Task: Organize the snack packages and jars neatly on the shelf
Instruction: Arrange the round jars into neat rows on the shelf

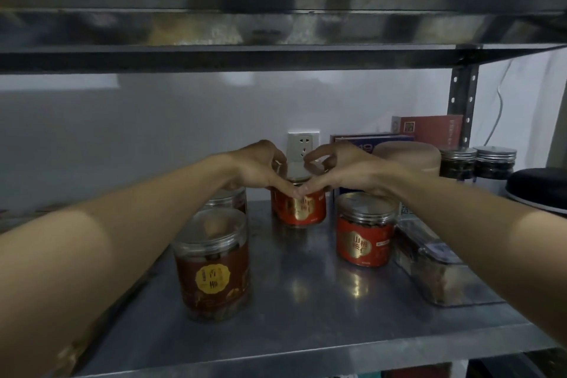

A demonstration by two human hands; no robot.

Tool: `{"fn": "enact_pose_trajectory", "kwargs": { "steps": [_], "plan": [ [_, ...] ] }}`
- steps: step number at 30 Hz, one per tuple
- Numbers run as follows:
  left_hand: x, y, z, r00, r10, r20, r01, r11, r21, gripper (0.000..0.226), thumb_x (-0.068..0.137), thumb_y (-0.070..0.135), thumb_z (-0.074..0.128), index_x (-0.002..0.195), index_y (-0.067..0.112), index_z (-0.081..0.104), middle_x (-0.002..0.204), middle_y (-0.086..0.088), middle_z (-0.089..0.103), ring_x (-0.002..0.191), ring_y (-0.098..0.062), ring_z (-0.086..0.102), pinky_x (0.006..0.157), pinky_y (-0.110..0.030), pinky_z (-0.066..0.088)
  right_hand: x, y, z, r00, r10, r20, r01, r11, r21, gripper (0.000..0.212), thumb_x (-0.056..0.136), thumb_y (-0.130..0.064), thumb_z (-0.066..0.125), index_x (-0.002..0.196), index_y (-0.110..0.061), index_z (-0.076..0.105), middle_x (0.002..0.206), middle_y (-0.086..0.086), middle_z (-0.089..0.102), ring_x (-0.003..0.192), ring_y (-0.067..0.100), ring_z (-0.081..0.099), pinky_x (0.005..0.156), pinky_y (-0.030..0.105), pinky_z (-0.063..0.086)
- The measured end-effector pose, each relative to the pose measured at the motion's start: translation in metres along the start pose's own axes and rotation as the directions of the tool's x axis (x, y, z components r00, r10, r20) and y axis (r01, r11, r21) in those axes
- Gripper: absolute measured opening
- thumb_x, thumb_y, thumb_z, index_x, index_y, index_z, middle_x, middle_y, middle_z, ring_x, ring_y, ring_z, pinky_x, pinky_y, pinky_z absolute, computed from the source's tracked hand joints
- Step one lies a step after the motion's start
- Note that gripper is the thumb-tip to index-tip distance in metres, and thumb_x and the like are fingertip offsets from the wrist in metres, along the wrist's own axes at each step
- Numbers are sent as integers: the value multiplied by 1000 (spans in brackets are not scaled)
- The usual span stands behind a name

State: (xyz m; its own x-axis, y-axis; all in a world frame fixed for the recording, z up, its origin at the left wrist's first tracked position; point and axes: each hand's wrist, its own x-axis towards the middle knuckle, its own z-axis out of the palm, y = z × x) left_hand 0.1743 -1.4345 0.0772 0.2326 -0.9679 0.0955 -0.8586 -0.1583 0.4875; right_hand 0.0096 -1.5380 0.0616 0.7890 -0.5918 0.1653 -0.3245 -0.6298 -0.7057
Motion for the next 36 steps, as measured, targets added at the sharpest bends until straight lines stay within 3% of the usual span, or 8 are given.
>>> {"fn": "enact_pose_trajectory", "kwargs": {
  "steps": [5, 11, 19, 25, 28, 30, 32, 36],
  "plan": [
    [15, -4, 9, 994, -16, 107, 1, 989, 145, 54, 60, 46, 86, 96, 12, 65, 100, 1, 67, 97, -17, 62, 85, -30, 54, 12, 6, 4, 995, 66, 74, -54, 986, -157, 100, 56, -39, 91, 143, -25, 44, 138, 0, 49, 124, 21, 49, 99, 34, 47],
    [20, -8, 20, 983, -27, 183, -17, 972, 233, 37, 62, 49, 84, 75, 23, 62, 90, 4, 67, 92, -14, 62, 67, -23, 47, 20, 7, 10, 981, 106, 165, -50, 949, -310, 84, 63, -41, 87, 136, -19, 52, 132, -2, 51, 113, 15, 49, 95, 29, 46],
    [22, -8, 21, 984, -33, 177, -19, 958, 287, 44, 64, 52, 82, 87, 20, 64, 99, 4, 67, 96, -14, 61, 80, -27, 52, 23, 7, 13, 982, 85, 171, 9, 875, -484, 90, 67, -45, 83, 143, -20, 43, 136, -1, 50, 119, 18, 51, 99, 32, 46],
    [23, -7, 24, 984, -40, 175, -13, 957, 290, 35, 69, 47, 81, 81, 23, 59, 95, 5, 65, 93, -15, 61, 68, -22, 47, 20, 6, 15, 984, 80, 159, 24, 823, -568, 95, 66, -50, 82, 146, -21, 38, 141, 0, 47, 124, 20, 49, 103, 35, 45],
    [19, -2, 22, 983, -63, 172, 6, 949, 315, 58, 69, 49, 80, 112, 15, 61, 115, 1, 63, 108, -19, 58, 87, -29, 51, 11, 0, 3, 988, 95, 120, -19, 852, -523, 100, 64, -53, 82, 147, -24, 33, 144, -2, 46, 126, 20, 48, 104, 37, 44],
    [13, 4, 19, 988, -63, 139, 11, 937, 348, 91, 70, 51, 79, 143, 13, 39, 138, -1, 51, 124, -21, 50, 101, -28, 42, -2, -7, -10, 981, 130, 145, -33, 846, -533, 91, 68, -50, 80, 144, -24, 38, 139, -3, 49, 119, 18, 49, 99, 34, 45],
    [6, 8, 14, 995, -23, 98, -13, 936, 351, 102, 70, 52, 78, 150, 17, 26, 147, -1, 42, 130, -20, 44, 101, -26, 37, -16, -12, -24, 959, 211, 190, -61, 805, -590, 83, 71, -46, 79, 142, -24, 41, 133, -4, 49, 114, 17, 47, 91, 31, 44],
    [-6, 13, 9, 995, 66, 69, -86, 934, 347, 92, 71, 48, 78, 147, 23, 32, 143, 0, 45, 127, -18, 45, 99, -25, 38, -33, -6, -29, 915, 344, 213, -135, 755, -641, 91, 64, -38, 87, 142, -27, 41, 142, 4, 44, 121, 31, 51, 90, 43, 55]
  ]
}}
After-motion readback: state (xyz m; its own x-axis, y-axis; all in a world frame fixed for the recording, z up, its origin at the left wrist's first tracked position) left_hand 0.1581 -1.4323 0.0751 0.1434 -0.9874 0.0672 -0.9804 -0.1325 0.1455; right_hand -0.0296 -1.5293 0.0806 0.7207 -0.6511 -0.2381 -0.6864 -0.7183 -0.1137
